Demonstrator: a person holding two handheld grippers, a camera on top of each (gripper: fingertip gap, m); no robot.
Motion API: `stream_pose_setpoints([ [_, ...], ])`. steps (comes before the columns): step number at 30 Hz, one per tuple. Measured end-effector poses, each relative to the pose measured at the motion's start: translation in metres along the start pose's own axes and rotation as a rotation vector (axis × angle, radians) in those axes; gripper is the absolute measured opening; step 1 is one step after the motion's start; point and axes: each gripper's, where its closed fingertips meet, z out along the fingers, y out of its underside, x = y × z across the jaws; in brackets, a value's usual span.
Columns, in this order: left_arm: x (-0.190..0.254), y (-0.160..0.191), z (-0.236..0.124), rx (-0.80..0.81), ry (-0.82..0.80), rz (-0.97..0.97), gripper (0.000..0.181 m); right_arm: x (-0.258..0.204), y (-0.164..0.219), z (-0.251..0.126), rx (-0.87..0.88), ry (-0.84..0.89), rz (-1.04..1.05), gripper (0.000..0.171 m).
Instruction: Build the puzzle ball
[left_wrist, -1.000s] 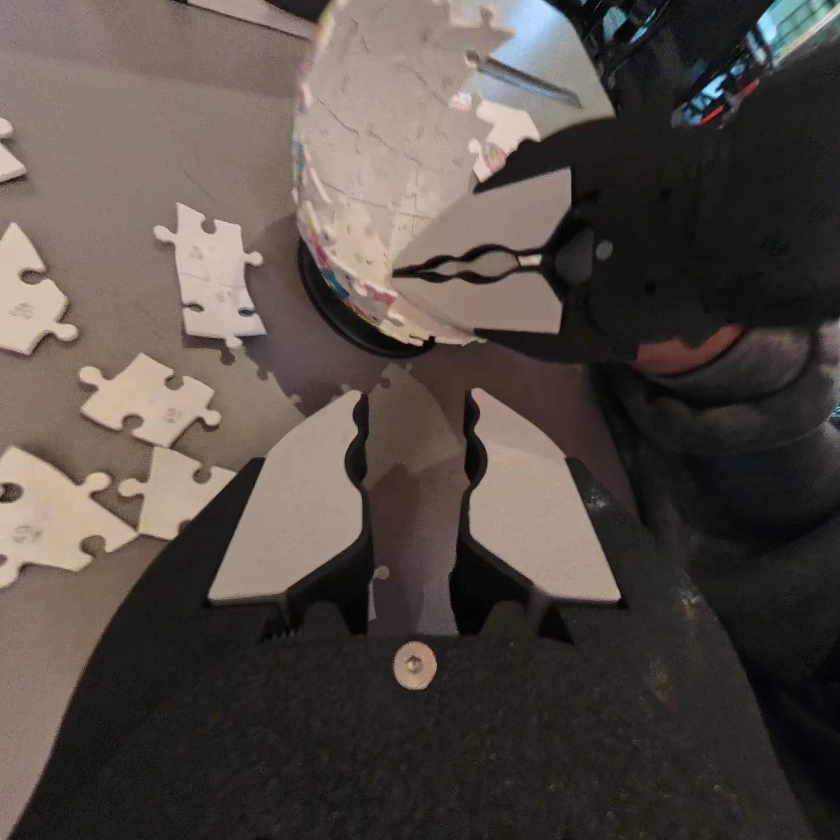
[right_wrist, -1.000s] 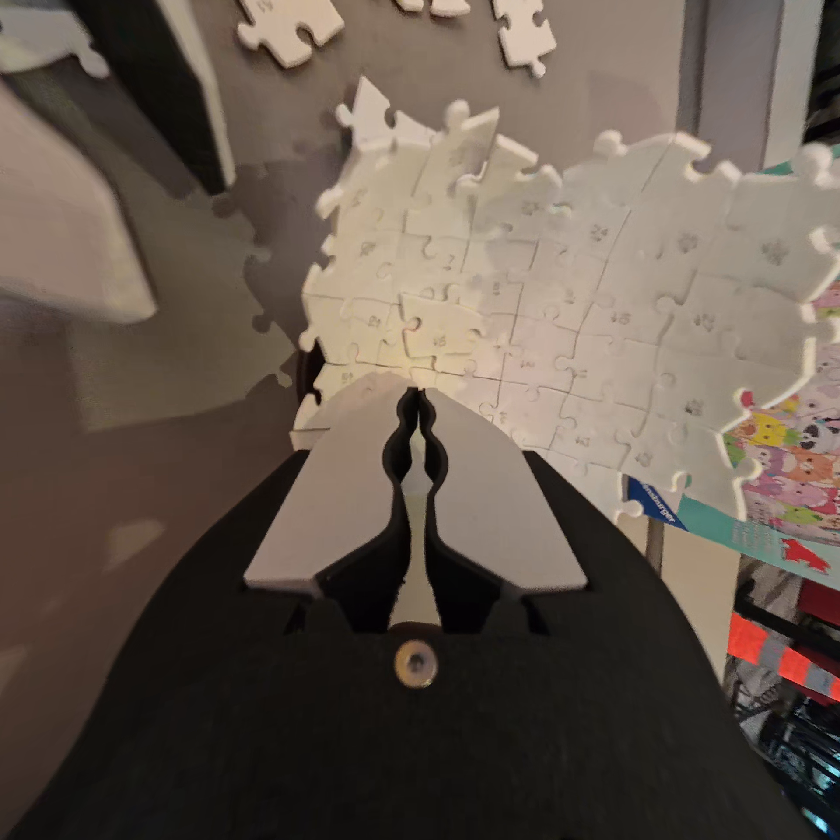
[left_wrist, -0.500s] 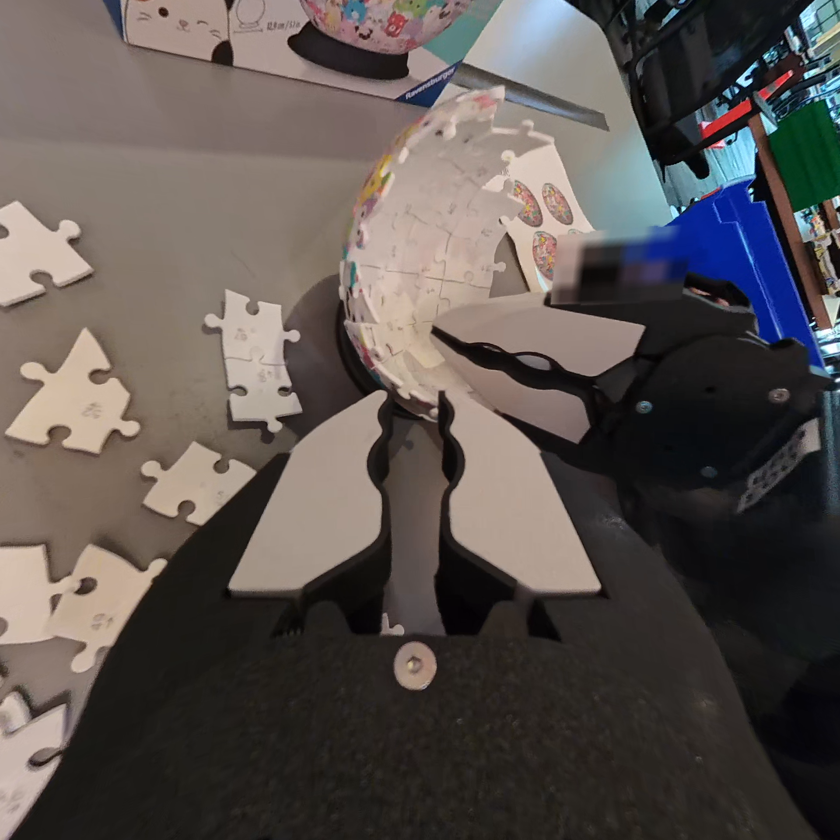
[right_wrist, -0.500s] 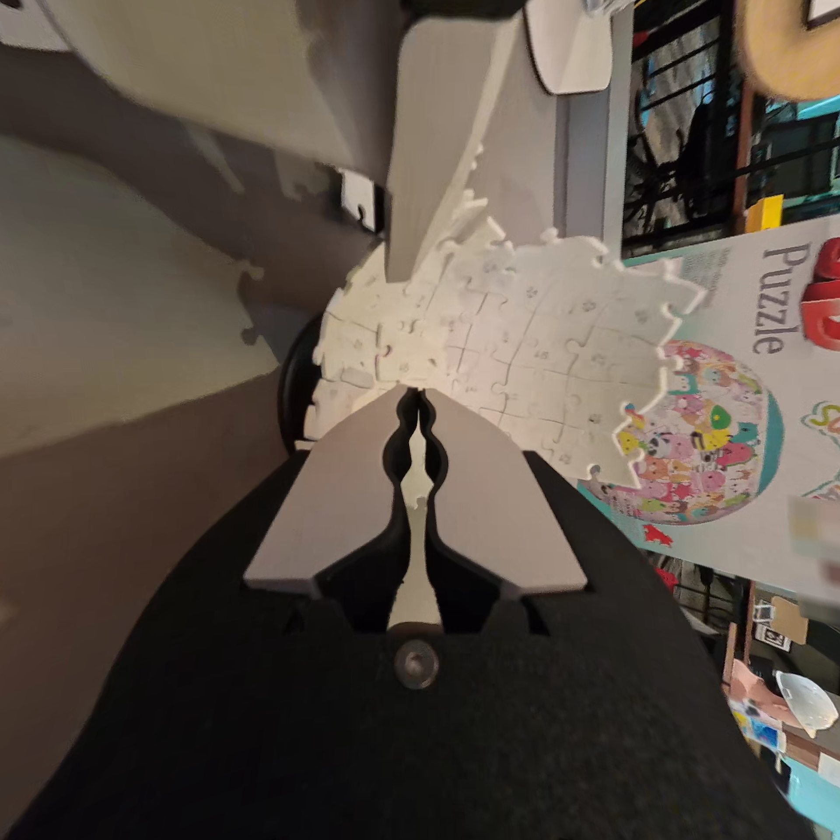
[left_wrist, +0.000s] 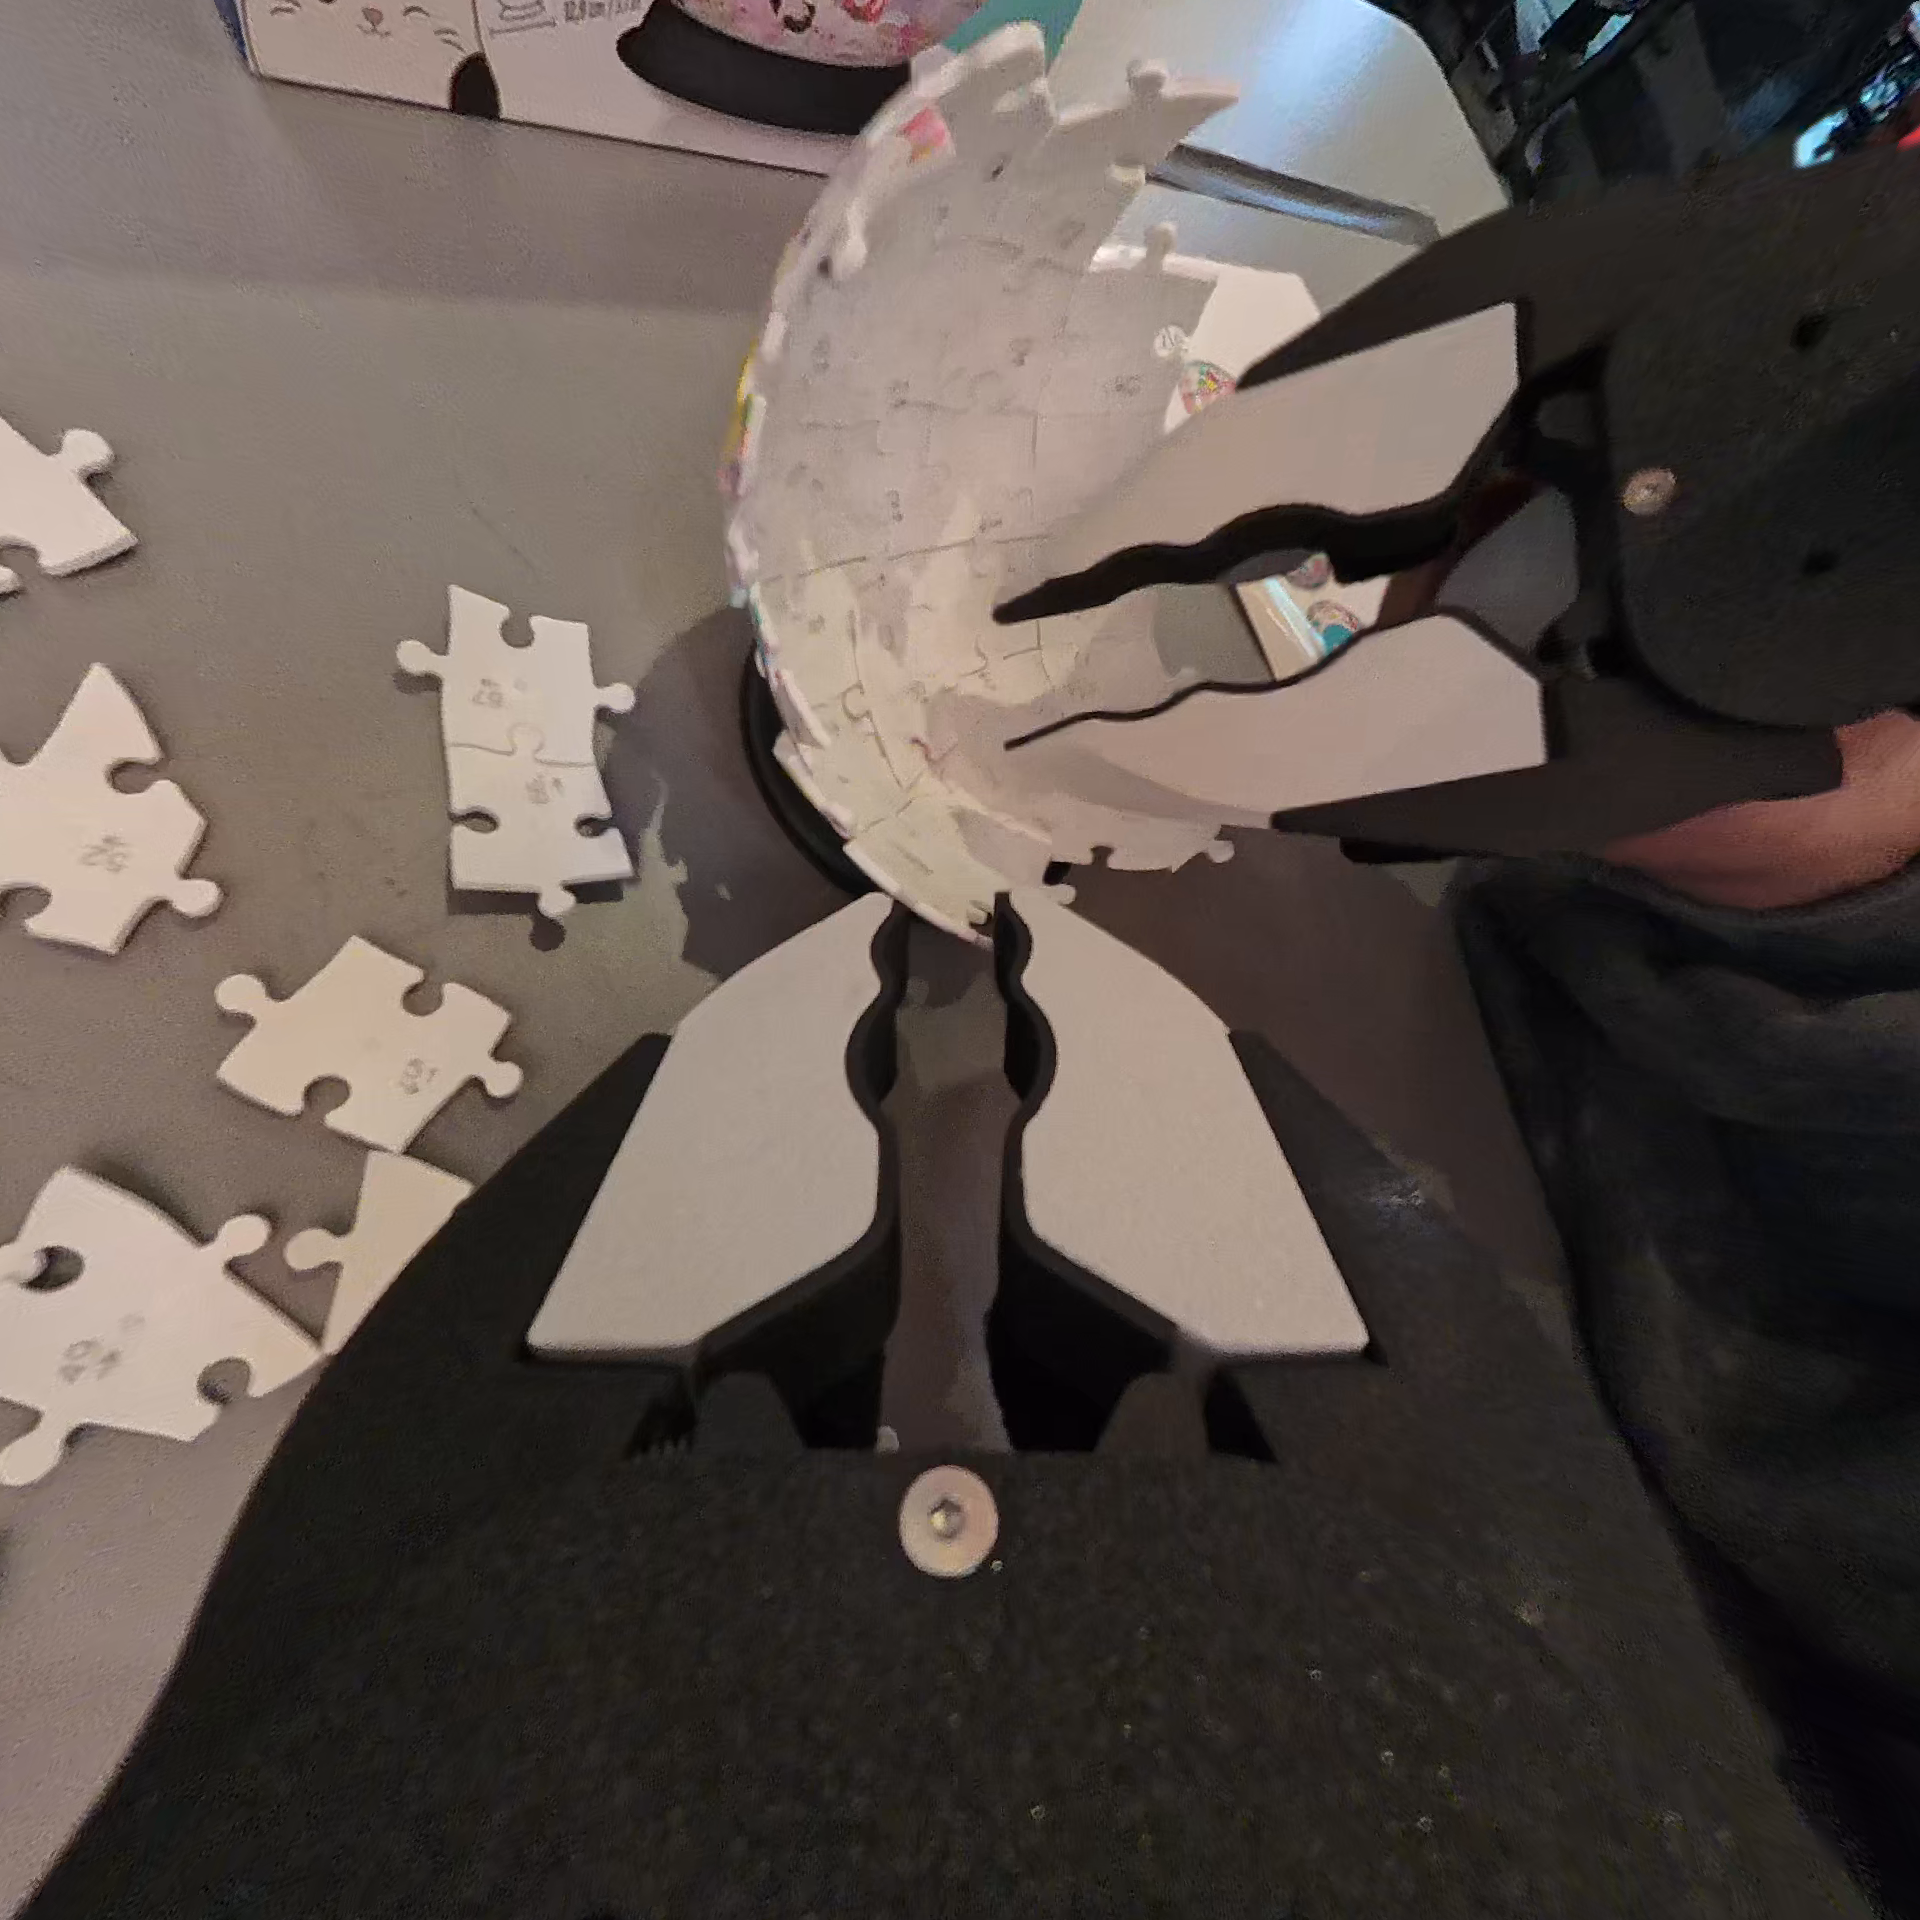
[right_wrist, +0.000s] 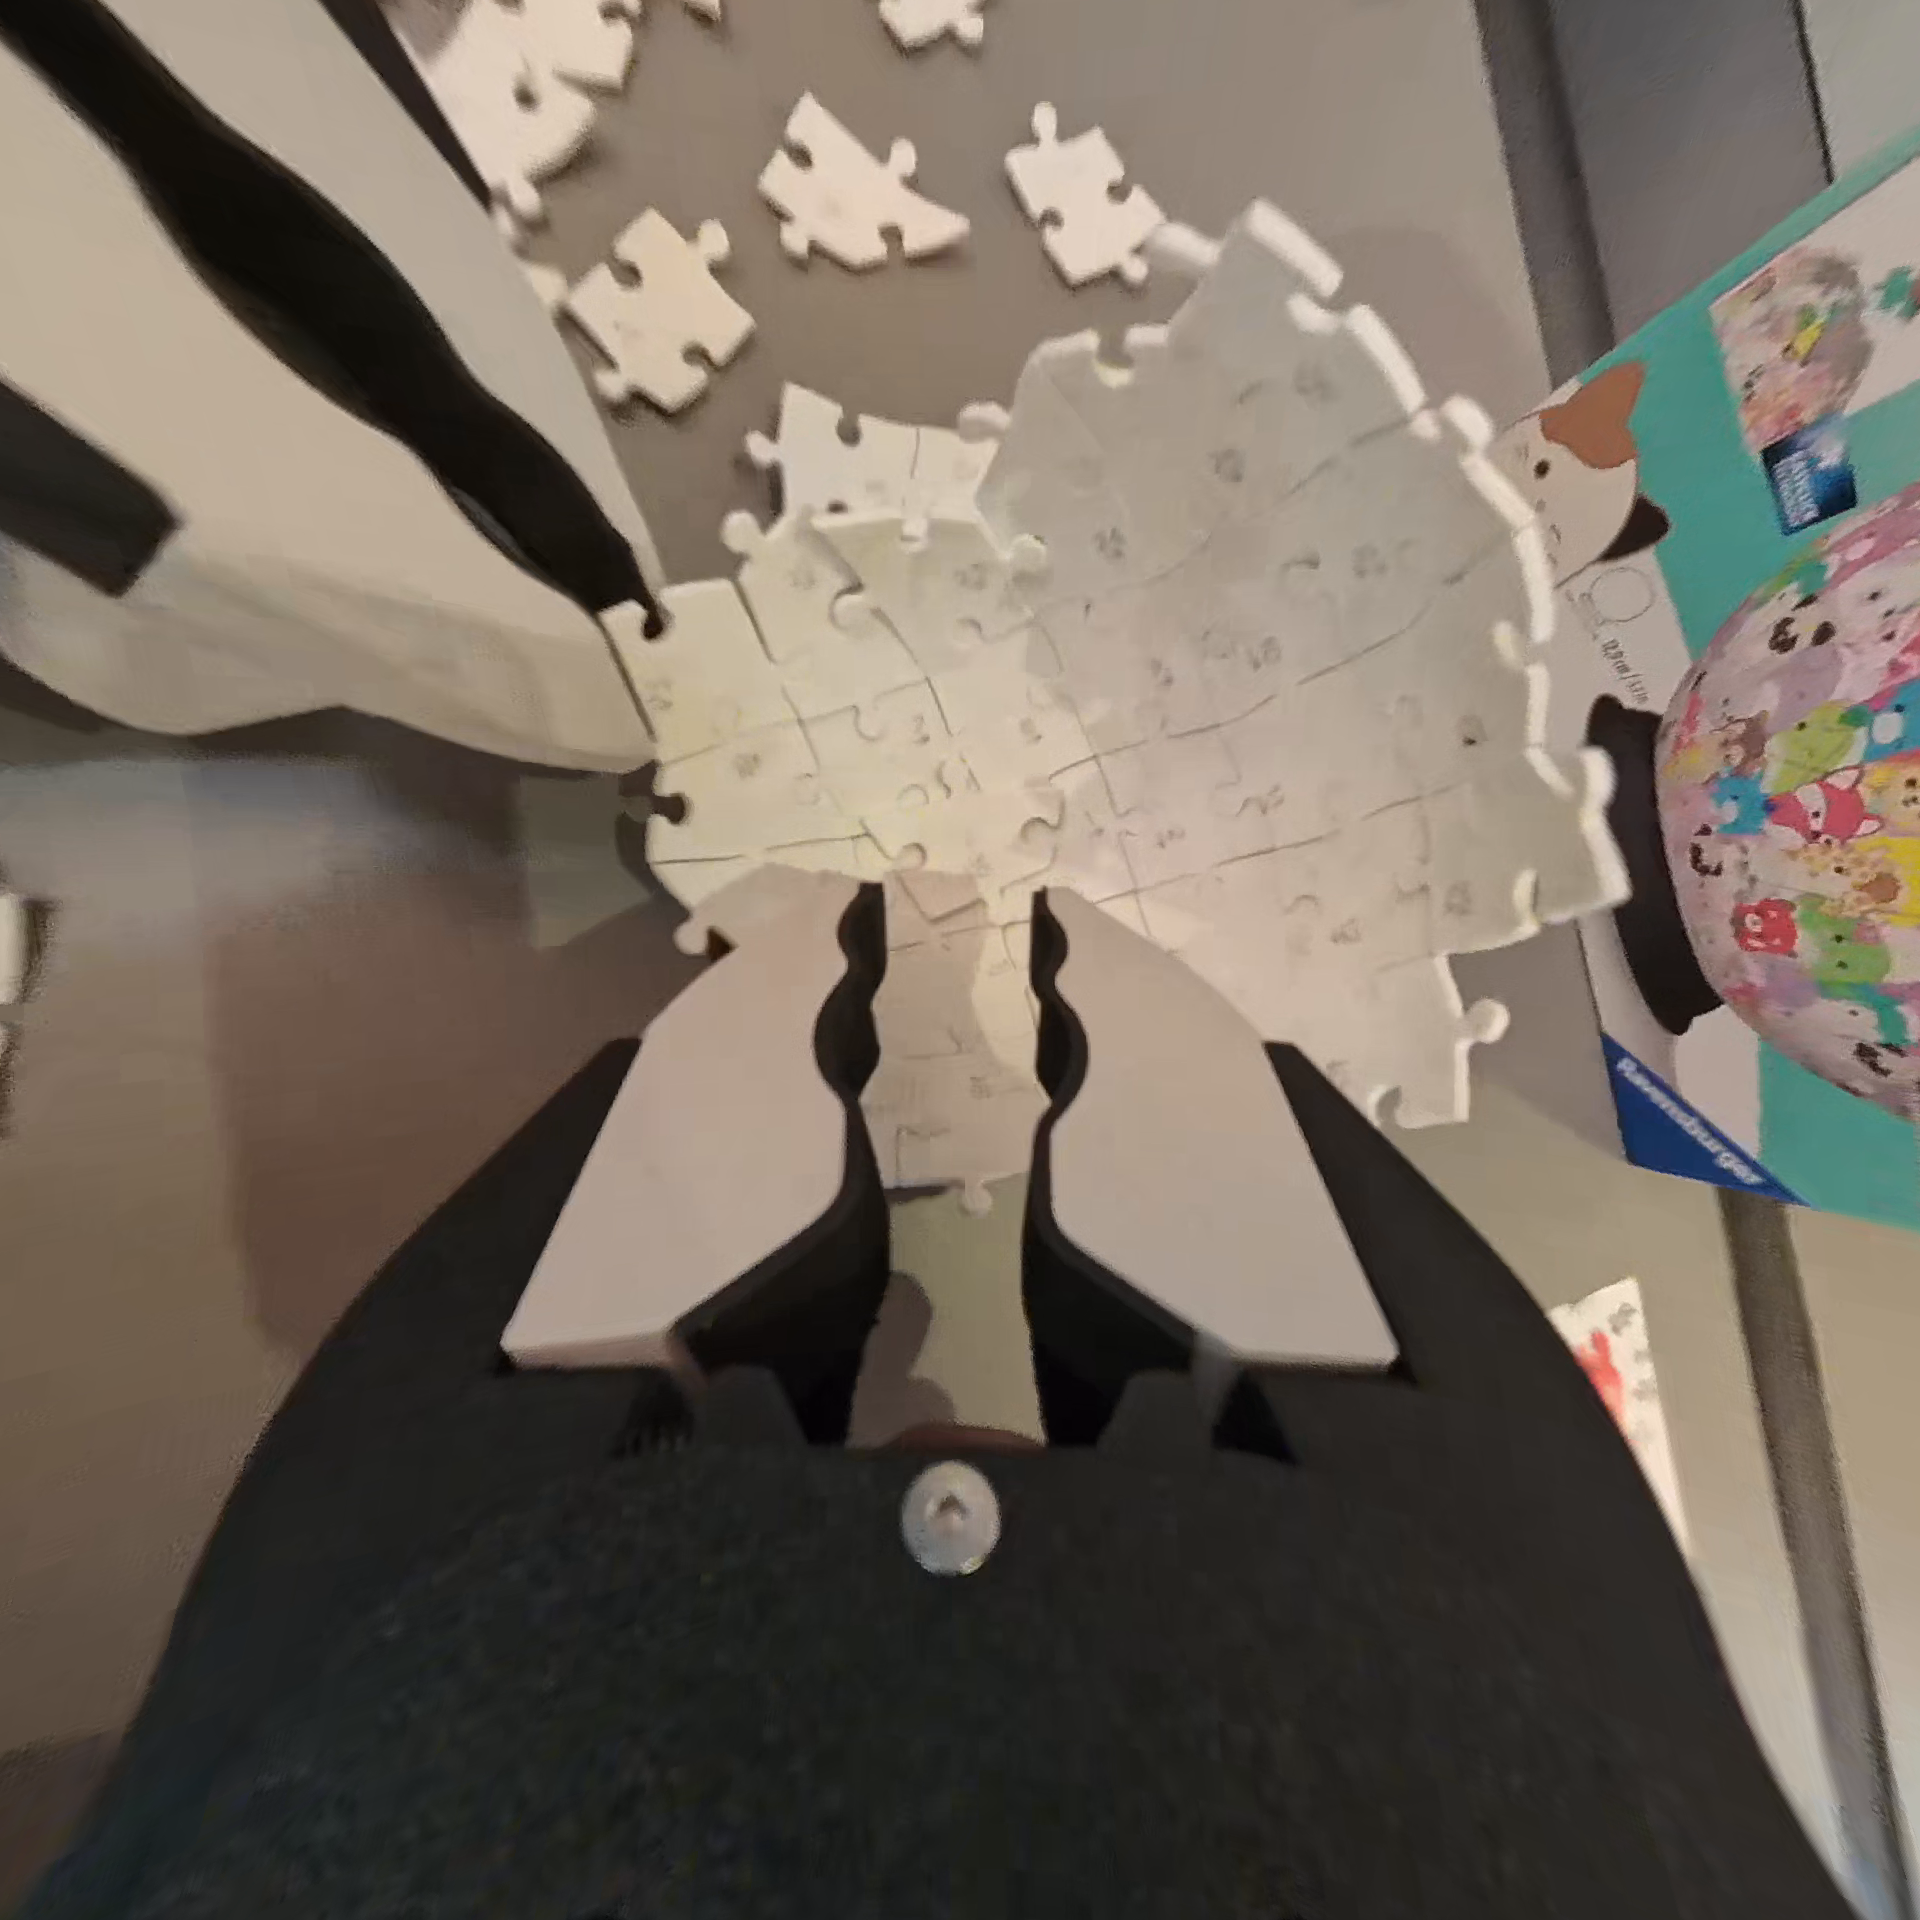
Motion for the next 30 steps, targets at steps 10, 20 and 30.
stream_pose_setpoints([
  [10, 0.0, -0.001, 0.001, 0.02, 0.012, -0.035, 0.015, 0.004, -0.01, 0.012, -0.1, 0.031, -0.147, 0.044],
  [20, 0.003, -0.005, -0.001, 0.037, 0.047, -0.094, 0.015, 0.006, -0.005, 0.019, -0.186, 0.04, -0.274, 0.04],
  [30, 0.005, -0.009, -0.001, 0.04, 0.078, -0.12, 0.015, 0.007, 0.007, 0.019, -0.271, -0.01, -0.308, 0.022],
])
